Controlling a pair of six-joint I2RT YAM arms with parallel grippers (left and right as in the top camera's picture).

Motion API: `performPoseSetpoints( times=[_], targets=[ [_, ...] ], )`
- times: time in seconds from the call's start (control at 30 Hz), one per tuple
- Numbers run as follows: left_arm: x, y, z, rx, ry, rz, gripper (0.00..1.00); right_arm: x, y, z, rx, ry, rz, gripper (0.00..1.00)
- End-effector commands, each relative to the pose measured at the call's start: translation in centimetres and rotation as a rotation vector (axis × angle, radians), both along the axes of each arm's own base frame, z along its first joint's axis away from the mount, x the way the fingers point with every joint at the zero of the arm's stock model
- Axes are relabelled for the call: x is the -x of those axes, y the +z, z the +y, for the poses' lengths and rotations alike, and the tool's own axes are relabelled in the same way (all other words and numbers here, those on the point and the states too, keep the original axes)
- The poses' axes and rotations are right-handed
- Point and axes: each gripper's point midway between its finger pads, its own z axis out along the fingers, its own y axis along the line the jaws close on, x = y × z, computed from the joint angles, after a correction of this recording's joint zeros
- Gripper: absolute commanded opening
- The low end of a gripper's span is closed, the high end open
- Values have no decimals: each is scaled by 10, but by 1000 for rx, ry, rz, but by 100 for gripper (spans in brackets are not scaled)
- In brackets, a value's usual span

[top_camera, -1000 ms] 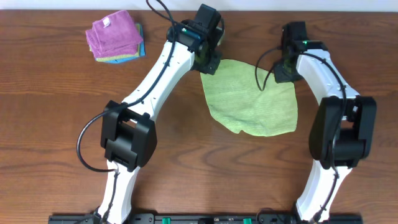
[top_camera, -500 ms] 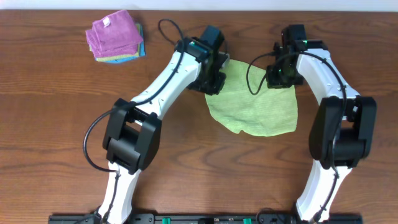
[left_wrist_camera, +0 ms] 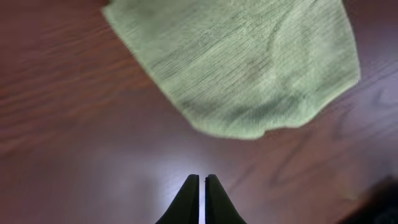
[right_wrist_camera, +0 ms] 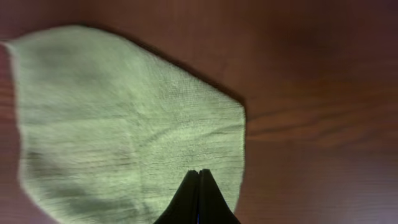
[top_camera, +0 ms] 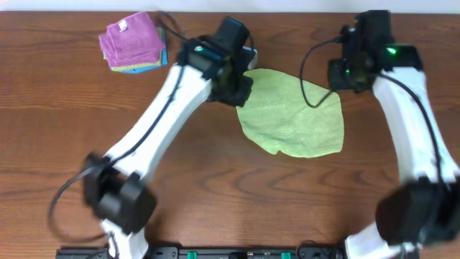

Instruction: Fold the cloth

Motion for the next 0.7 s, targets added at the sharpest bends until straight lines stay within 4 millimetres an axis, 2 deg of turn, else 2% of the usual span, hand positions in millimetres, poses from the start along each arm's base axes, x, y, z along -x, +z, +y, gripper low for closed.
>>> performPoseSetpoints(
  times=[0.0, 0.17, 0.23, 0.3, 0.33, 0.4, 0.47, 0.5, 0.57, 0.63, 0.67],
  targets=[
    [19, -14, 23, -65, 15, 10, 6, 27, 9, -7, 23, -9, -35, 2],
    [59, -46, 42, -10, 82, 12, 6, 72, 6, -6, -11, -45, -131, 2],
    [68, -58, 40, 38, 74, 4, 6, 87, -5, -3, -52, -67, -131, 2],
    [69, -71, 40, 62, 102, -5, 6, 100, -23, 0, -88, -95, -94, 2],
    [67, -79, 37, 81, 117, 0, 6, 105, -35, 1, -105, -116, -61, 5],
    [66, -87, 28, 123, 101, 10, 6, 112, -52, 4, -128, -133, -16, 27],
    [64, -91, 17, 169, 80, 29, 25, 117, -65, 7, -144, -132, 19, 39],
    [63, -92, 12, 190, 76, 37, 31, 119, -69, 7, -146, -134, 32, 48],
    [60, -97, 6, 211, 76, 47, 41, 122, -74, 7, -146, -140, 51, 55],
    [57, -101, 2, 223, 70, 52, 60, 124, -77, 7, -144, -141, 61, 65],
    [57, -103, 0, 229, 65, 59, 66, 125, -78, 7, -143, -141, 64, 66]
  ],
)
